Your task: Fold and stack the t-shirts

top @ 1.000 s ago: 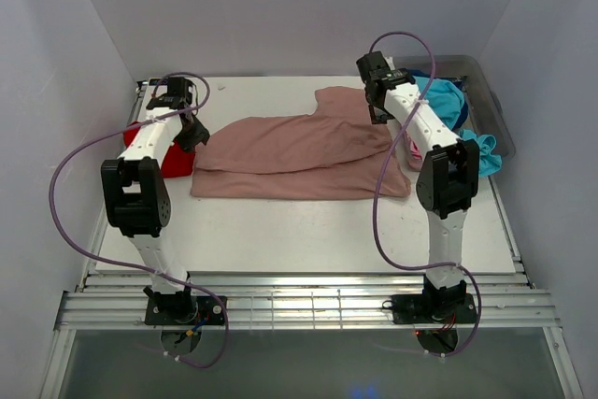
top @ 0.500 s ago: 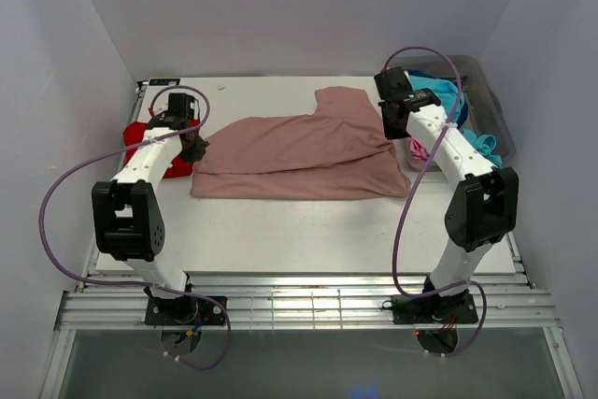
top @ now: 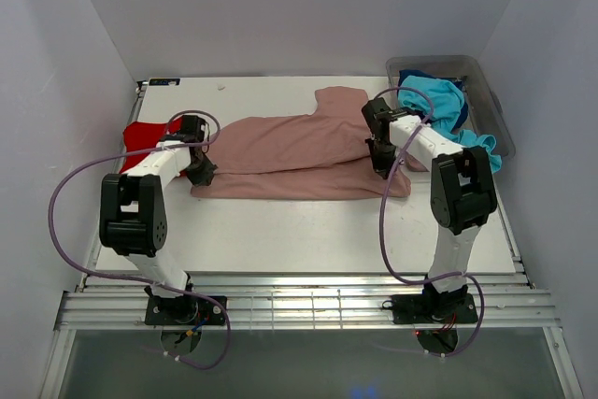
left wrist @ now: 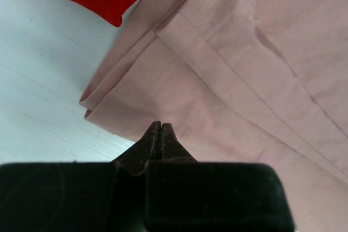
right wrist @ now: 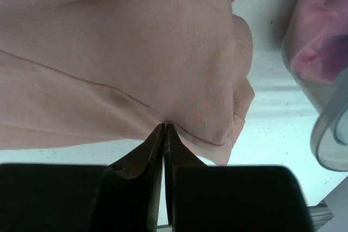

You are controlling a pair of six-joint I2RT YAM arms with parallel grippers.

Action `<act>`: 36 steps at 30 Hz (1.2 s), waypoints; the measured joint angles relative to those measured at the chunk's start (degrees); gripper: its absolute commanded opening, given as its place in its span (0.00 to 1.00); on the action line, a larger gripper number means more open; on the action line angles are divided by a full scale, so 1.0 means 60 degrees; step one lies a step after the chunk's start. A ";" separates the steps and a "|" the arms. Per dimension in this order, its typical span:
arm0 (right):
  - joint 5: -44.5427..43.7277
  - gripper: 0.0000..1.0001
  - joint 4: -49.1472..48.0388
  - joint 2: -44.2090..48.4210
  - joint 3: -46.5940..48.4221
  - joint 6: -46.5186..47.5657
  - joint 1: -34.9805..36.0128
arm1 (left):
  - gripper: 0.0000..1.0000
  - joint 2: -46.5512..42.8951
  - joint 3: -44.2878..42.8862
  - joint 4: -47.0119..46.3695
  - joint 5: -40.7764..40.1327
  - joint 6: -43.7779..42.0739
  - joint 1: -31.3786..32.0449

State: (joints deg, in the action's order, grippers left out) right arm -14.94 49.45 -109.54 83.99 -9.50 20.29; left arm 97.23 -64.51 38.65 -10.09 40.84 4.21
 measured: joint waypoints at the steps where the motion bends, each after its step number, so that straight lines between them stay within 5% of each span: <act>1: -0.0058 0.08 0.0000 -0.0102 -0.0004 -0.0033 0.0004 | 0.00 0.0135 0.0004 -0.0025 -0.0058 -0.0018 0.0000; 20: -0.1461 0.08 0.0412 -0.1450 0.0215 -0.0066 -0.0313 | 0.00 0.0721 0.0197 -0.0091 -0.0415 -0.0277 -0.0470; 36: -0.1188 0.08 0.0255 0.0532 -0.2648 -0.0255 -0.0109 | 0.00 0.0299 0.0692 -0.0062 -0.0652 -0.0645 -0.0481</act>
State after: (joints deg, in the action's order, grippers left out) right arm -22.06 50.98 -106.34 68.10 -11.03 19.64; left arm 99.02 -60.36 38.28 -14.00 36.97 1.32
